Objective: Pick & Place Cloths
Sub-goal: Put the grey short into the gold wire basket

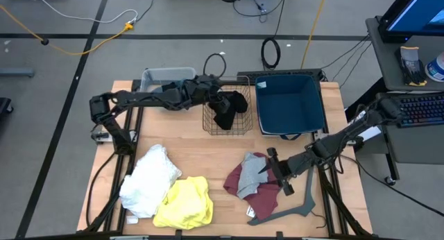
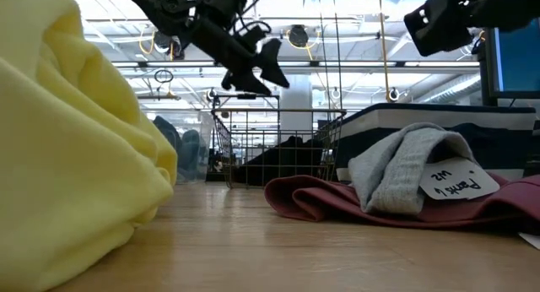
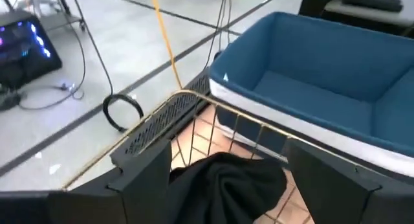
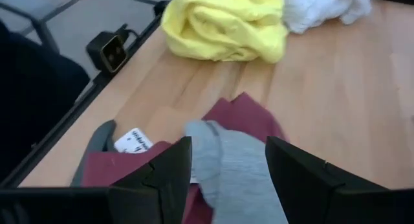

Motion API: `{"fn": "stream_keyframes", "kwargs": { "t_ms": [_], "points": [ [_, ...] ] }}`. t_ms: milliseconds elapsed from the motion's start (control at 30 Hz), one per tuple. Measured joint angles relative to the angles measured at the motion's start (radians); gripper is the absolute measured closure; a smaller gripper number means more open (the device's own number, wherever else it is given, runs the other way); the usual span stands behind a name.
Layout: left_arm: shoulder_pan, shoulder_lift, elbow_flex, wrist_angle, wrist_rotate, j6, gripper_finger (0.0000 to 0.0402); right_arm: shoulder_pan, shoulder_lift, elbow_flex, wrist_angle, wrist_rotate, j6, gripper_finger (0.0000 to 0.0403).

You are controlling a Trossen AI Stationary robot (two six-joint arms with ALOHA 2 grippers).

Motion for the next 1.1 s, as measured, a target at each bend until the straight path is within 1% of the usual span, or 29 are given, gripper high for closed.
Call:
{"fn": "stream_keyframes", "kwargs": {
  "t_ms": [133, 233, 367, 533, 667, 767, 900, 1100],
  "points": [
    [-0.012, -0.042, 0.0, 0.0, 0.0, 0.036, 0.009, 0.036, 0.079, 0.0, 0.05, 0.002, 0.002, 0.0211],
    [-0.019, -0.062, 0.0, 0.0, 0.0, 0.042, 0.0092, 0.056, 0.145, 0.018, 0.059, 0.034, 0.003, 0.0211],
    [-0.021, -0.072, 0.0, 0.0, 0.0, 0.042, 0.0093, 0.07, 0.229, 0.052, 0.057, 0.08, 0.003, 0.0211],
    [-0.023, -0.072, 0.0, -0.015, 0.0, 0.042, 0.009, 0.069, 0.32, 0.111, 0.056, 0.082, 0.003, 0.0211],
    [-0.028, -0.071, 0.0, -0.035, 0.0, 0.043, 0.0089, 0.069, 0.375, 0.153, 0.051, 0.144, 0.002, 0.0211],
    [-0.03, -0.071, 0.0, -0.038, 0.0, 0.043, 0.0089, 0.068, 0.399, 0.17, 0.001, 0.186, 0.002, 0.0211],
    [-0.03, -0.071, 0.0, -0.056, 0.0, 0.043, 0.0091, 0.065, 0.4, 0.175, -0.037, 0.215, 0.032, 0.0211],
    [-0.03, -0.071, 0.0, -0.059, 0.0, 0.043, 0.0093, 0.06, 0.401, 0.175, -0.126, 0.235, 0.081, 0.0211]
  ]
}}
